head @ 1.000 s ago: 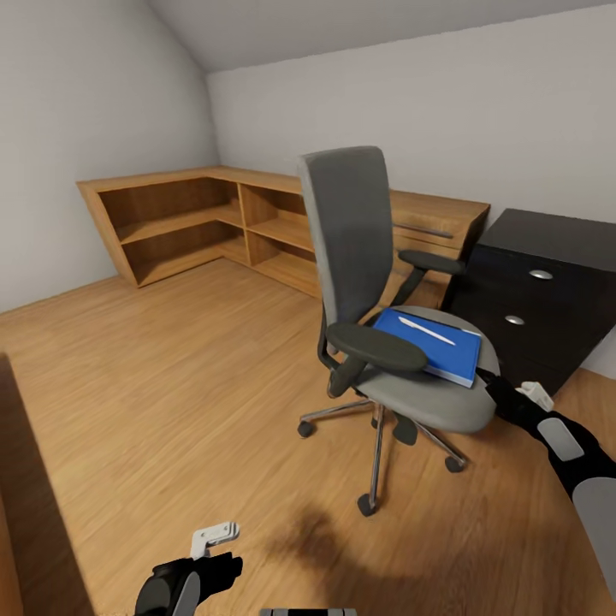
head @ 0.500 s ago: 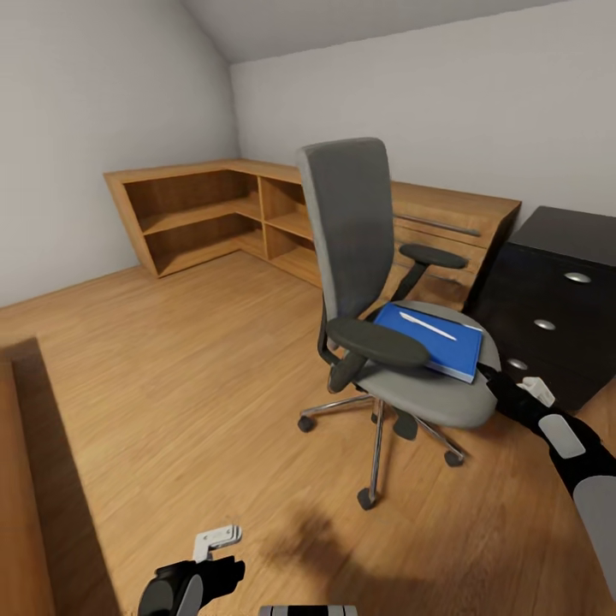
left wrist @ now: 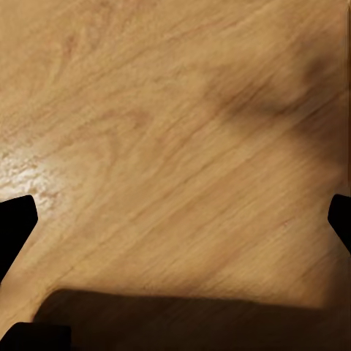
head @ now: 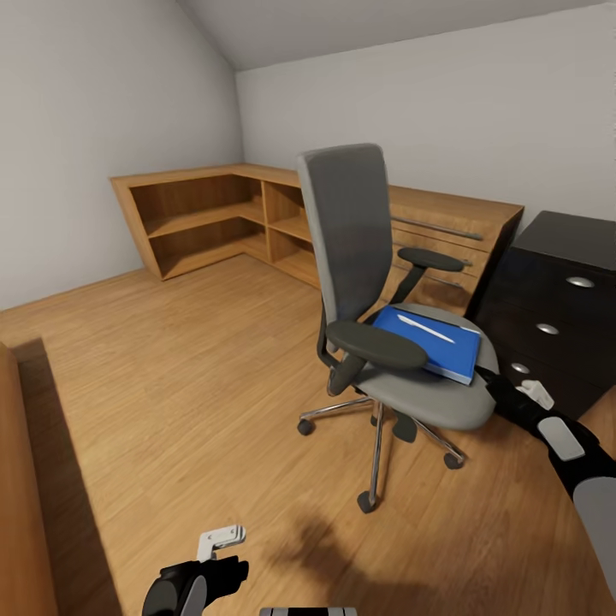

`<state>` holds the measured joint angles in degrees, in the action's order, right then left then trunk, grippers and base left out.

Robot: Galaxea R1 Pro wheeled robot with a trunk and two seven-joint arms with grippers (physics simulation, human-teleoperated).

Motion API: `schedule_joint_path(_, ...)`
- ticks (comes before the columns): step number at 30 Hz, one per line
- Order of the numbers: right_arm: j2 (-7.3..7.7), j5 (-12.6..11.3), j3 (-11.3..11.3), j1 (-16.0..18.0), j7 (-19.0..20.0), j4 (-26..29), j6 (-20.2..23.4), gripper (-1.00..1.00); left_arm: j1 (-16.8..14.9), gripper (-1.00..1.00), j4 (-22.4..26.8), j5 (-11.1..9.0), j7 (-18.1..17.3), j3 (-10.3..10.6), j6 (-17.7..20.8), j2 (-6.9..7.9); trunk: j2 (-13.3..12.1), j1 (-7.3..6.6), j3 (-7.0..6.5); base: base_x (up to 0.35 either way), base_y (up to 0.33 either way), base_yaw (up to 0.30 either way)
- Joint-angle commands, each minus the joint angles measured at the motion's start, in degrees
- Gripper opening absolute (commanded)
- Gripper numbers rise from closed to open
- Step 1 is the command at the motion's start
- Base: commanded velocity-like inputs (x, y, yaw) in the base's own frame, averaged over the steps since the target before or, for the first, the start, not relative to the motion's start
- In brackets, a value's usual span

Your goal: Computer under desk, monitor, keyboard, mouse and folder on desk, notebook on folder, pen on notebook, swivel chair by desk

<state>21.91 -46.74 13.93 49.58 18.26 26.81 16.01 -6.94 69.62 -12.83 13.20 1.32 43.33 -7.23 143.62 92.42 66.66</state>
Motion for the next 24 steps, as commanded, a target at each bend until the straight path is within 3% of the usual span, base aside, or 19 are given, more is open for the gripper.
schedule_joint_path(1,-0.03,0.25,0.04,-0.01,0.03,-3.25,0.43,1.00,-0.05,1.00,0.05,-0.61,0.55,0.07,0.18,-0.02,0.00,-0.03,-0.17,0.000,0.000,0.000)
schedule_joint_path(24,-0.03,0.25,0.04,-0.01,0.03,-3.25,0.43,1.00,-0.05,1.00,0.07,-0.62,0.58,0.00,0.17,0.01,-0.31,-0.62,-5.27,0.000,0.000,0.000)
